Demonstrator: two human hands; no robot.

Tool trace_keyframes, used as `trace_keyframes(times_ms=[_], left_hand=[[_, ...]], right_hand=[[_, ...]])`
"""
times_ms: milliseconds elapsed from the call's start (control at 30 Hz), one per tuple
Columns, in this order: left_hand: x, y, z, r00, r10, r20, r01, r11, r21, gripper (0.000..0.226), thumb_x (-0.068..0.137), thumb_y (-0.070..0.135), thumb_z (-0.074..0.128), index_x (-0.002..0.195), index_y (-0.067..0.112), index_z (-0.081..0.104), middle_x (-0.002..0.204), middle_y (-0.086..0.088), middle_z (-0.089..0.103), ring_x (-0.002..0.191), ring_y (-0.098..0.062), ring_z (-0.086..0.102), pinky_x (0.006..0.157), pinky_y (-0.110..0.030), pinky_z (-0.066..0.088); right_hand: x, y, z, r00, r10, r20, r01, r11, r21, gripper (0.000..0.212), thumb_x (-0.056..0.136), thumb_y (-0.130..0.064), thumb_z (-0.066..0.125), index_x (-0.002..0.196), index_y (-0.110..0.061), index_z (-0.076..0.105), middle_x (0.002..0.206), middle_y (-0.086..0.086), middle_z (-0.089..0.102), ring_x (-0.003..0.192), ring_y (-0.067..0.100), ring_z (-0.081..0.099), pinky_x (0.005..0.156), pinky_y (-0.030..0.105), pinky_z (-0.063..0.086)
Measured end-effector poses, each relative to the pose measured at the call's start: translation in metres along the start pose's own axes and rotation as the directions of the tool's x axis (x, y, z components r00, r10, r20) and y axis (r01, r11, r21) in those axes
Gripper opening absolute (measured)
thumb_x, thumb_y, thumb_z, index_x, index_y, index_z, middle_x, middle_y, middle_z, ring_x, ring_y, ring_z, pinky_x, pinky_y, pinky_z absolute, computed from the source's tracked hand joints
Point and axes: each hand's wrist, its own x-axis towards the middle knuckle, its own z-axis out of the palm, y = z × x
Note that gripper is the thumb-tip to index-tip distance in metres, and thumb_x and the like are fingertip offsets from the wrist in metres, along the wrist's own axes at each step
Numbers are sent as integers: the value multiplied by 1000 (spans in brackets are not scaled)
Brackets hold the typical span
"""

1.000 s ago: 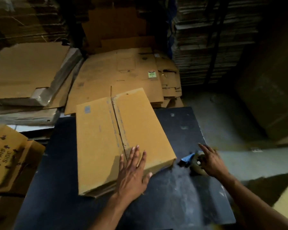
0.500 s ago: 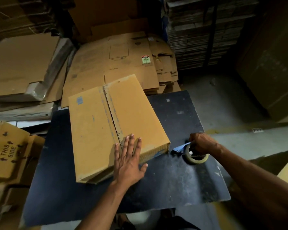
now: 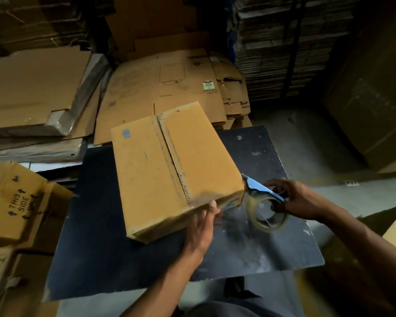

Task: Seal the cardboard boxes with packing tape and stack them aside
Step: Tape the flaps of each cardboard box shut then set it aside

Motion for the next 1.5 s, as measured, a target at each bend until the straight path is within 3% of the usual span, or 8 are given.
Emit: trace_keyframes(times_ms=[100,200,367,667,833,967,1133,1500], left_hand=[[-6,32,-15,967,-232,103,253,918,-304,87,85,87,30,113,20,76,111,1,79,103,-17,69,86,-38,48],[-14,66,-48,976,-210,63,217,882,-419,83,94,80,29,117,15,74,109,-6,79,107,-24,72,94,-42,51],[-33,79,-106,990,-143,-9,116,839,-532,56,100,59,49,124,14,70,112,-9,78,105,-25,73,75,-35,59],[-47,26,-167,932,-362,-23,174,501,-848,48,93,50,64,120,11,71,91,-12,71,82,-25,64,68,-36,50],[-57,11,-189,909,-411,-69,120,415,-902,34,99,38,62,112,7,73,91,-14,71,82,-26,63,69,-37,52],[-59,4,-198,888,-444,-124,119,480,-869,21,100,13,57,114,5,70,84,-12,72,75,-21,63,57,-28,51],[-50,5,-209,801,-446,-400,74,737,-672,11,99,4,62,97,5,73,69,-6,69,57,-12,52,49,-24,35],[-34,-29,-233,760,-479,-440,123,770,-626,15,93,20,77,97,5,76,91,-8,77,61,-12,51,49,-25,39]], right_hand=[[7,-56,9,991,-128,40,134,966,-221,62,74,-25,87,131,-31,63,110,-6,72,94,14,69,84,41,60],[16,-113,25,981,-193,27,186,888,-421,66,74,-43,87,131,-34,57,115,-4,62,99,17,63,80,41,60],[27,-178,53,926,-375,-37,287,767,-573,71,74,-67,79,128,-32,47,112,-6,53,92,13,49,62,32,44],[39,-243,97,756,-604,252,655,698,-291,79,76,-49,84,140,-37,40,104,-3,67,83,15,62,65,24,47],[48,-261,123,664,-672,328,744,638,-201,82,78,-62,78,150,-47,41,139,-20,61,116,5,63,91,32,54],[56,-266,128,628,-682,373,774,598,-208,84,81,-61,77,154,-50,36,137,-19,62,114,4,61,91,32,54],[52,-269,126,611,-658,440,789,456,-413,69,92,-69,58,153,-61,28,95,-10,47,79,10,43,70,36,47],[67,-227,78,701,-500,508,713,494,-498,62,93,-64,62,146,-69,31,101,-14,52,83,8,52,68,29,48]])
